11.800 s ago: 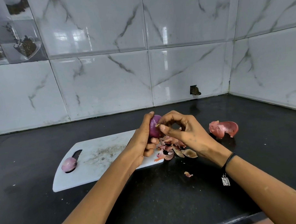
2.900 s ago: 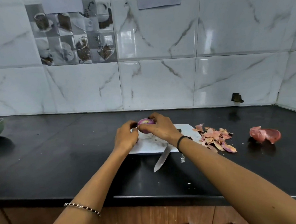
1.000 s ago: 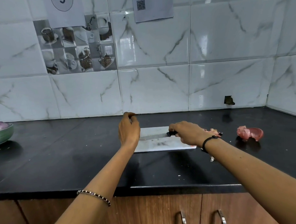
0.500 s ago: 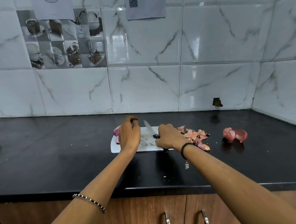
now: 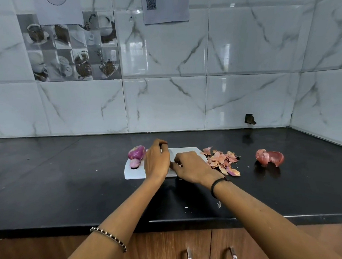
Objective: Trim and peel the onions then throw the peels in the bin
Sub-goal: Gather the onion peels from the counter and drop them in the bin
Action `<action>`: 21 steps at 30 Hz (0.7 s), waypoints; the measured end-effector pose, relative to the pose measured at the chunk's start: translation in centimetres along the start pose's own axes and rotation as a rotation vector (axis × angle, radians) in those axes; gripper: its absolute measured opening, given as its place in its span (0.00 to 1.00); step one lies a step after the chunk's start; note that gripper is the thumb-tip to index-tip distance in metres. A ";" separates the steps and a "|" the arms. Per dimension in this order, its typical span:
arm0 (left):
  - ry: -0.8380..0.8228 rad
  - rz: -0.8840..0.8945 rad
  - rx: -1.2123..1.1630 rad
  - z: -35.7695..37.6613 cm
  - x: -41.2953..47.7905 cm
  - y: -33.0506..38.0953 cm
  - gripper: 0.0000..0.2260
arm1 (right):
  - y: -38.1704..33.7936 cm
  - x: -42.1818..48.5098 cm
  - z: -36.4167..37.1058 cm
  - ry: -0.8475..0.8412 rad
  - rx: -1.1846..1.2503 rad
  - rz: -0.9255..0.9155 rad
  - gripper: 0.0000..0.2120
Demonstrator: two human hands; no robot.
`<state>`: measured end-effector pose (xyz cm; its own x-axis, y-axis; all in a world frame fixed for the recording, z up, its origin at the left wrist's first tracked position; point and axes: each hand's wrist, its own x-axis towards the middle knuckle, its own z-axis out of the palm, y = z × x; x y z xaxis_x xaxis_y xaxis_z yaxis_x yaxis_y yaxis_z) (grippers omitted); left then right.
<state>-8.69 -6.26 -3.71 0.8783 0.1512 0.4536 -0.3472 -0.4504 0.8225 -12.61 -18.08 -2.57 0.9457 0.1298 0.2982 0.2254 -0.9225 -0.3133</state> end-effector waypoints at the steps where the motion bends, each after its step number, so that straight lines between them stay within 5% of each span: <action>1: 0.005 0.011 0.009 0.1 -0.2 0.0 0.12 | 0.3 -0.5 0.4 -0.032 0.030 -0.027 0.19; 6: 0.034 0.122 0.106 0.6 -0.7 -0.2 0.11 | 2.0 -3.0 2.3 -0.221 -0.055 0.028 0.35; 15: -0.043 0.505 0.364 1.7 -3.0 -0.5 0.13 | 3.6 -4.5 1.3 -0.204 -0.105 0.171 0.35; 21: -0.094 0.529 0.437 2.0 -2.7 -1.0 0.08 | 4.5 -4.4 1.5 -0.134 -0.075 0.296 0.40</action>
<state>-10.09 -7.94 -6.46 0.6588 -0.2546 0.7079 -0.5898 -0.7590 0.2759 -15.37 -22.31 -6.61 0.9911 -0.1058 0.0811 -0.0769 -0.9509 -0.2999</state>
